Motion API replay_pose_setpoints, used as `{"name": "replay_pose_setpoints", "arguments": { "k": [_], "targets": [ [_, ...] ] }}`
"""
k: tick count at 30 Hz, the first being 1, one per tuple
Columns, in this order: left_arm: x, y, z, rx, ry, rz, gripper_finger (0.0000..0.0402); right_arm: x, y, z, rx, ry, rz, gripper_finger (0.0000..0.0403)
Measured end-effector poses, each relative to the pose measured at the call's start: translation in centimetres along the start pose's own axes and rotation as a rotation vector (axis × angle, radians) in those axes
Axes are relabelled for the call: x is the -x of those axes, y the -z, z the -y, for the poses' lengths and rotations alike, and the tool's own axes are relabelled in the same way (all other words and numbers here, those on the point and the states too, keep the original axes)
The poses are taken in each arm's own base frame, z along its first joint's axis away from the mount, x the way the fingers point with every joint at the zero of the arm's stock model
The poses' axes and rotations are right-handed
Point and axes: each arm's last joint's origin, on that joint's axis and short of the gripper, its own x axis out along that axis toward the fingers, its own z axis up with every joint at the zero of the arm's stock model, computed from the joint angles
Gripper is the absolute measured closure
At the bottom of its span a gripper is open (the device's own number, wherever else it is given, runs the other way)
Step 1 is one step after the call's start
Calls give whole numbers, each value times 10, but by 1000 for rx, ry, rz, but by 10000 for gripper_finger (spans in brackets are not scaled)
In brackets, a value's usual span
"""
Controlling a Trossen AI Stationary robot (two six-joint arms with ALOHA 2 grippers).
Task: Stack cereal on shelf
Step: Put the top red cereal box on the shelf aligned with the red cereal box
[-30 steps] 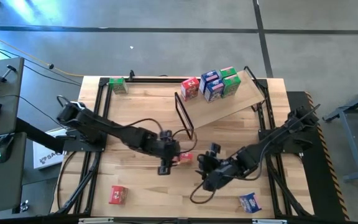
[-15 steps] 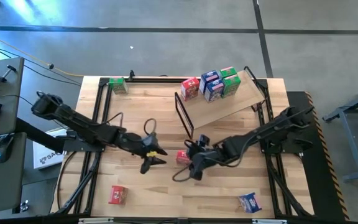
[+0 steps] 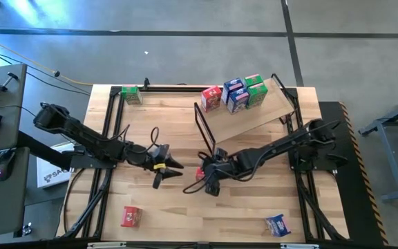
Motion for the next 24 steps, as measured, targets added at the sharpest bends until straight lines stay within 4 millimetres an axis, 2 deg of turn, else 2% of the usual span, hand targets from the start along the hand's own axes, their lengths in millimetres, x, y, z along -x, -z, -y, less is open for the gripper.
{"name": "replay_pose_setpoints", "arguments": {
  "k": [13, 19, 24],
  "targets": [
    [5, 7, -9, 20, -18, 24, 296, -4, -1, 6, -14, -56, -47, 253],
    [5, 7, -9, 13, -22, 25, 303, 1, -3, 6, 22, -73, -38, 263],
    [5, 7, -9, 20, -22, 25, 305, 25, -13, 6, 68, -115, 8, 263]
  ]
}}
